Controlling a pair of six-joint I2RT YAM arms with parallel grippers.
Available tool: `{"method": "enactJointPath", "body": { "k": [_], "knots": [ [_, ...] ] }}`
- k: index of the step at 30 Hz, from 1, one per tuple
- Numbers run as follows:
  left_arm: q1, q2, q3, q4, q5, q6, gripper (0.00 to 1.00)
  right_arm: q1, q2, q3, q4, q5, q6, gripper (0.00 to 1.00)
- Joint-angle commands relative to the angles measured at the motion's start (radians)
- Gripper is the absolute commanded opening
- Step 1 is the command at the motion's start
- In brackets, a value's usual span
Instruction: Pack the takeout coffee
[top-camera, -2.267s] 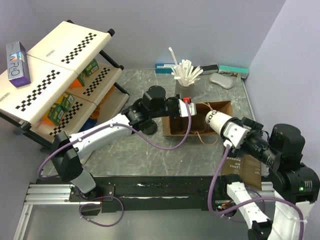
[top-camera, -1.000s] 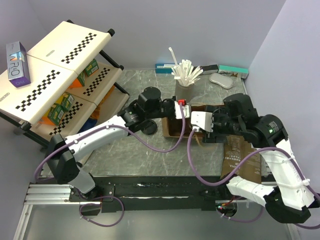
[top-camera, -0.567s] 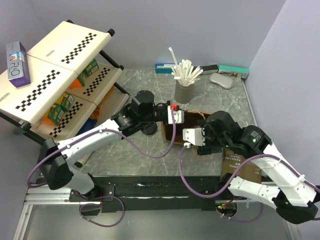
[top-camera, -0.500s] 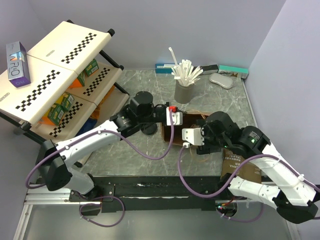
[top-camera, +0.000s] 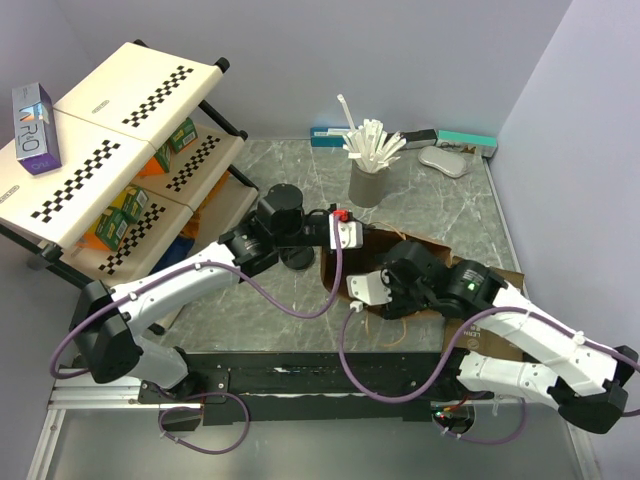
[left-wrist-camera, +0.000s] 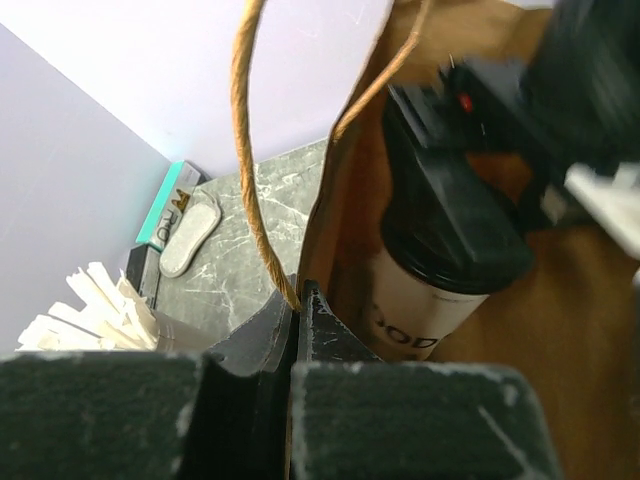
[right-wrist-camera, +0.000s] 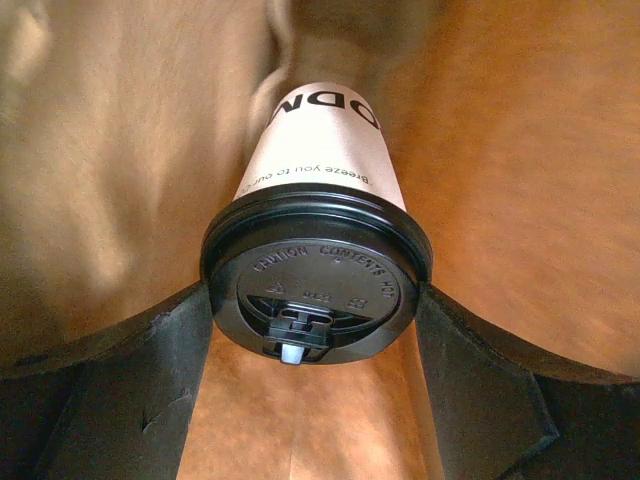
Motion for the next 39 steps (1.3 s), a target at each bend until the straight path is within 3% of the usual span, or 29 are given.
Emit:
{"method": "enactJointPath", "body": {
  "k": [1, 12, 28, 39],
  "knots": [
    [0.002, -0.044, -0.005, 0.045, -0.01, -0.024, 0.01, 0.011, -0.006, -0.049, 0.038, 0.067, 0.072, 0.0],
    [-0.024, -0.089, -0.067, 0.007, -0.004, 0.019, 0.01, -0.014, 0.021, 0.032, 0.039, -0.065, 0.312, 0.0],
    [-0.034, -0.074, -0.042, 0.036, -0.034, -0.036, 0.01, -0.018, 0.038, -0.083, 0.182, 0.158, 0.197, 0.0],
    [-0.028, -0.06, -0.036, 0.046, -0.018, -0.139, 0.01, -0.083, 0.129, 0.055, 0.161, 0.08, 0.284, 0.0]
  ]
}}
